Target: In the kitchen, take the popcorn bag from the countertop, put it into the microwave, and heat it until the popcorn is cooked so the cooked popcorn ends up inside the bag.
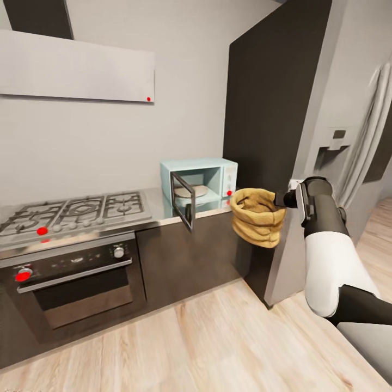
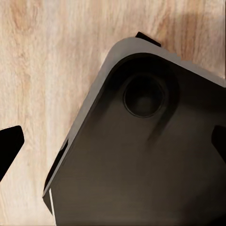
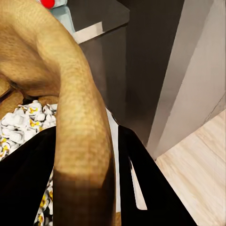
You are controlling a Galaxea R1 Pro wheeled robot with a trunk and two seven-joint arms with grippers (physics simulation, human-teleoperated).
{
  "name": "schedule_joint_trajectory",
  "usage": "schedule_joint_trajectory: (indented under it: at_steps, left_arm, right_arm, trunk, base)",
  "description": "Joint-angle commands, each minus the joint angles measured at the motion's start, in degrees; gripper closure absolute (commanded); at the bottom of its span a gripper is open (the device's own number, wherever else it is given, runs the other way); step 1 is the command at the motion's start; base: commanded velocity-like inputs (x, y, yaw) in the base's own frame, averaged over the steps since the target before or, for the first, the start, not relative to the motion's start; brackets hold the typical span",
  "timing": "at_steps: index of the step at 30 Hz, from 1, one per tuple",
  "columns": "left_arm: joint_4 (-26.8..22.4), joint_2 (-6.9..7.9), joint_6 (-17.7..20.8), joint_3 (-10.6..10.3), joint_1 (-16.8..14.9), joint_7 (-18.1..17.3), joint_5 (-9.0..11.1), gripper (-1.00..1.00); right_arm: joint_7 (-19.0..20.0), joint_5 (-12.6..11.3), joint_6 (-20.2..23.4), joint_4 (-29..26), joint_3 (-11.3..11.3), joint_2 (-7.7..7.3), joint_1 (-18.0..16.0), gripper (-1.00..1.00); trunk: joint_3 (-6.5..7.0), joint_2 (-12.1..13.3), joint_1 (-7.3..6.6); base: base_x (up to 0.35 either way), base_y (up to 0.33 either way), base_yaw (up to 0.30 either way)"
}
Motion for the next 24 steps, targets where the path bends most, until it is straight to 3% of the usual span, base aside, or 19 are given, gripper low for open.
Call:
schedule_joint_trajectory:
  at_steps: [1,9,13,21,24]
  left_arm:
    - [-0.1,-0.05,-0.2,0.3,0.0,0.1,-0.2,-1.00]
    - [-0.2,-0.02,-0.7,0.5,0.0,0.1,-0.3,-1.00]
    - [-0.4,-0.07,-0.7,0.7,0.0,0.1,-0.4,-1.00]
    - [-0.2,-0.09,-0.5,0.4,0.0,0.1,-0.4,-1.00]
    - [-0.2,-0.09,-0.4,0.4,0.0,0.1,-0.4,-1.00]
  right_arm:
    - [0.6,0.6,0.2,-0.1,-0.1,-0.02,0.0,1.00]
    - [0.6,0.6,0.2,-0.1,-0.1,-0.02,0.0,1.00]
    - [0.6,0.6,0.2,-0.1,-0.1,-0.02,0.0,1.00]
    - [0.6,0.6,0.2,-0.1,-0.1,-0.07,0.0,1.00]
    - [0.6,0.6,0.2,-0.1,-0.1,-1.36,0.0,1.00]
  trunk:
    - [-0.05,0.0,0.03]
    - [-0.05,0.0,0.03]
    - [-0.05,0.0,0.03]
    - [-0.05,0.0,0.03]
    - [-0.05,0.0,0.03]
  base:
    - [0.280,-0.238,0.267]
    - [0.241,-0.199,0.267]
    - [0.023,-0.069,0.267]
    - [0.006,-0.270,0.267]
    - [0.069,-0.282,0.267]
